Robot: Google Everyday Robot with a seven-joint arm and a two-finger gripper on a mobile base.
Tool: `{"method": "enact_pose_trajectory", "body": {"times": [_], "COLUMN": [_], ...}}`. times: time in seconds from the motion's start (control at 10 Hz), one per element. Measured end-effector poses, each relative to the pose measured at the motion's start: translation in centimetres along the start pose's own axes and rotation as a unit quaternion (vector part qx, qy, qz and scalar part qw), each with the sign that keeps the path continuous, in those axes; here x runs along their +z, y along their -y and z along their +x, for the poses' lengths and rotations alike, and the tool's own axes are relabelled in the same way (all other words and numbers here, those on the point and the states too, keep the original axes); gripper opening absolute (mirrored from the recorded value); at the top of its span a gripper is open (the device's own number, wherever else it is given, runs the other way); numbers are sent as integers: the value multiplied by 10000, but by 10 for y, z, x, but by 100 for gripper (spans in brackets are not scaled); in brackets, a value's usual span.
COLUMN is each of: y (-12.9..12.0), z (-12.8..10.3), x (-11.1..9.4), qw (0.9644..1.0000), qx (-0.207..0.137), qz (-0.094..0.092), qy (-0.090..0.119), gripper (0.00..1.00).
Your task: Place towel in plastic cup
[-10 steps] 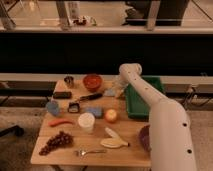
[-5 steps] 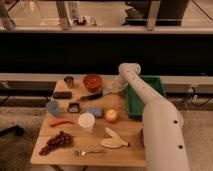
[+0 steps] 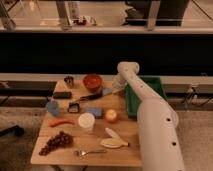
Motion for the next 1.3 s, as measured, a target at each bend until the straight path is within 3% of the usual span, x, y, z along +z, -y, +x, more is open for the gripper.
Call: {"method": "enact_pose_trajectory", "body": {"times": [0.3,0.5,0.9,1.3], "y": [-4,-5,-2,-3], "z": [-5,-13,-53,-77], "x": [-5,-34,-105,-131], "qw": [10000,9995,9964,9942], "qx": [-26,-54,-213,-335], "qz": [24,277,783,1002], "qy": [-33,-154,-233,-196], "gripper": [5,5,5,5]}}
